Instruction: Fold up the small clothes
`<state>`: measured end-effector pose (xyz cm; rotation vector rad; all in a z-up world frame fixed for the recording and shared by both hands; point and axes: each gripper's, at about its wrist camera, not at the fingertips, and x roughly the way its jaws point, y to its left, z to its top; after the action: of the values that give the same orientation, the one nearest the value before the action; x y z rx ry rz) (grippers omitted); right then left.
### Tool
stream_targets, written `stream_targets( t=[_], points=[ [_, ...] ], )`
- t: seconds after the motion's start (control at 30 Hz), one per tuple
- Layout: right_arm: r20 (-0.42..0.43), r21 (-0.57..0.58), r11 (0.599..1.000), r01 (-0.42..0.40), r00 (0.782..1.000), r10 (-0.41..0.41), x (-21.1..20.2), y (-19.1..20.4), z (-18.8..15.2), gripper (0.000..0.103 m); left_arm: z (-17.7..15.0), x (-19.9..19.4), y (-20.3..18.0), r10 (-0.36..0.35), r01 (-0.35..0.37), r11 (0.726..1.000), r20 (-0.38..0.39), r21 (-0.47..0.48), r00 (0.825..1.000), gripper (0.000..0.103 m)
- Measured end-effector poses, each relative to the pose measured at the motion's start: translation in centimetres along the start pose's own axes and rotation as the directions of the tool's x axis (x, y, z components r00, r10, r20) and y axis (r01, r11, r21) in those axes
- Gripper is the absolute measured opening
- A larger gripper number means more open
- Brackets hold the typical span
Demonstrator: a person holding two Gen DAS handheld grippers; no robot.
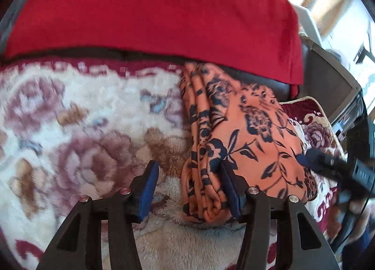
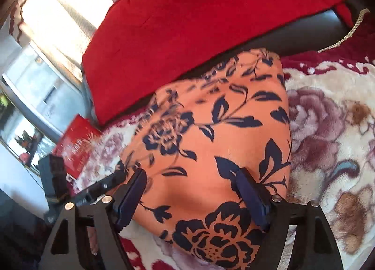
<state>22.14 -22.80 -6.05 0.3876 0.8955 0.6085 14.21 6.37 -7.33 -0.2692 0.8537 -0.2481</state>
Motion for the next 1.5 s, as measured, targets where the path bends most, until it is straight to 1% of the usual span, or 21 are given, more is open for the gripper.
stream_targets(
  t=[0.07, 0.13, 0.2, 0.23, 0.27, 0.33, 0.43, 0.57, 0.63, 0.73, 0.9, 0.97, 1.07, 1.1, 1.13, 1.17, 1.2, 1.27, 1.3, 1.4, 1.5],
  points=[
    [0.009, -0.006, 1.000, -0.014, 1.000, 0.014, -0.6, 0.5, 1.2, 0.081, -0.1, -0.2, -0.4, -0.009, 0.009, 0.999, 0.007, 0.035, 1.000, 0.055],
    [0.022, 0.002, 0.999, -0.041, 0.999, 0.041, -0.3, 0.6, 3.1, 0.082, -0.5, 0.9, 0.0, 0.001, 0.000, 0.999, -0.032, 0.033, 0.999, 0.056],
    [-0.003, 0.059, 0.998, -0.012, 1.000, 0.013, 1.7, -1.0, 3.9, 0.089, -1.0, 2.0, 1.2, -0.003, 0.002, 1.000, -0.047, -0.030, 0.999, 0.069],
    [-0.052, 0.117, 0.993, 0.002, 0.999, 0.004, 3.3, -2.6, 4.4, 0.090, -1.0, 1.8, 1.4, -0.010, 0.008, 0.999, -0.046, -0.047, 0.999, 0.070],
    [-0.056, 0.154, 0.988, -0.007, 0.998, 0.016, 3.8, -3.2, 4.1, 0.090, -1.0, 1.5, 1.5, -0.015, 0.013, 0.998, -0.049, -0.058, 0.999, 0.070],
    [-0.007, 0.154, 0.988, -0.009, 1.000, 0.011, 2.7, -2.3, 4.1, 0.090, -0.9, 1.0, 1.2, 0.017, -0.019, 0.999, -0.038, -0.035, 0.999, 0.070],
    [0.035, 0.059, 0.997, 0.057, 0.998, -0.059, 0.7, 0.4, 2.5, 0.090, -1.1, -0.3, 0.8, 0.065, -0.065, 0.998, -0.012, -0.001, 0.998, 0.075],
    [0.055, -0.064, 0.989, 0.136, 0.990, -0.133, -1.2, 3.5, -2.4, 0.090, -1.6, -1.3, 0.1, 0.135, -0.135, 0.991, 0.024, 0.016, 0.991, 0.085],
    [0.088, -0.119, 0.974, 0.193, 0.979, -0.183, -2.6, 4.6, -4.7, 0.090, -2.0, -1.8, -0.2, 0.157, -0.158, 0.987, 0.034, 0.027, 0.987, 0.085],
    [0.078, -0.130, 0.971, 0.203, 0.978, -0.194, -3.9, 5.0, -6.7, 0.090, -1.8, -2.3, -0.5, 0.163, -0.164, 0.986, 0.039, 0.027, 0.986, 0.085],
    [0.082, -0.048, 0.986, 0.163, 0.984, -0.159, -5.7, 4.0, -7.7, 0.090, 1.9, -2.0, 0.0, 0.124, -0.123, 0.992, 0.058, -0.023, 0.991, 0.088],
    [0.078, -0.049, 0.987, 0.153, 0.986, -0.149, -5.8, 4.0, -8.6, 0.090, 4.2, 0.0, 0.1, 0.071, -0.070, 0.996, 0.016, -0.045, 0.997, 0.088],
    [0.064, -0.068, 0.987, 0.148, 0.987, -0.144, -5.5, 3.7, -9.6, 0.090, 6.8, 3.7, -0.5, -0.018, 0.017, 1.000, -0.067, -0.013, 0.998, 0.088],
    [0.061, -0.065, 0.987, 0.146, 0.988, -0.142, -5.4, 3.5, -9.8, 0.090, 7.4, 5.3, -0.5, -0.024, 0.025, 1.000, -0.100, 0.001, 0.995, 0.088],
    [0.056, -0.058, 0.988, 0.142, 0.989, -0.139, -5.3, 3.1, -10.0, 0.090, 7.9, 6.6, 0.0, 0.004, -0.004, 1.000, -0.118, 0.002, 0.993, 0.088],
    [0.051, -0.040, 0.989, 0.140, 0.989, -0.138, -5.3, 2.5, -10.3, 0.090, 8.0, 7.7, 0.8, 0.047, -0.049, 0.999, -0.128, -0.015, 0.991, 0.088],
    [0.050, -0.023, 0.990, 0.141, 0.989, -0.139, -5.4, 2.0, -10.5, 0.090, 7.9, 8.5, 2.0, 0.053, -0.062, 0.996, -0.146, -0.060, 0.988, 0.090],
    [0.053, 0.004, 0.991, 0.133, 0.990, -0.133, -5.6, 1.3, -10.7, 0.090, 7.1, 9.1, 4.8, -0.063, 0.025, 0.974, -0.162, -0.226, 0.985, 0.090],
    [0.058, 0.020, 0.992, 0.127, 0.990, -0.128, -5.8, 0.9, -10.8, 0.090, 6.6, 8.7, 5.5, -0.085, 0.044, 0.961, -0.139, -0.274, 0.987, 0.090],
    [0.066, 0.048, 0.992, 0.112, 0.991, -0.115, -6.2, 0.4, -11.3, 0.090, 5.0, 6.9, 5.6, -0.077, 0.047, 0.955, -0.093, -0.292, 0.993, 0.090],
    [0.070, 0.059, 0.993, 0.097, 0.992, -0.101, -6.7, 0.8, -12.1, 0.090, 3.2, 5.6, 5.4, -0.071, 0.034, 0.950, -0.110, -0.310, 0.991, 0.090]
  ],
)
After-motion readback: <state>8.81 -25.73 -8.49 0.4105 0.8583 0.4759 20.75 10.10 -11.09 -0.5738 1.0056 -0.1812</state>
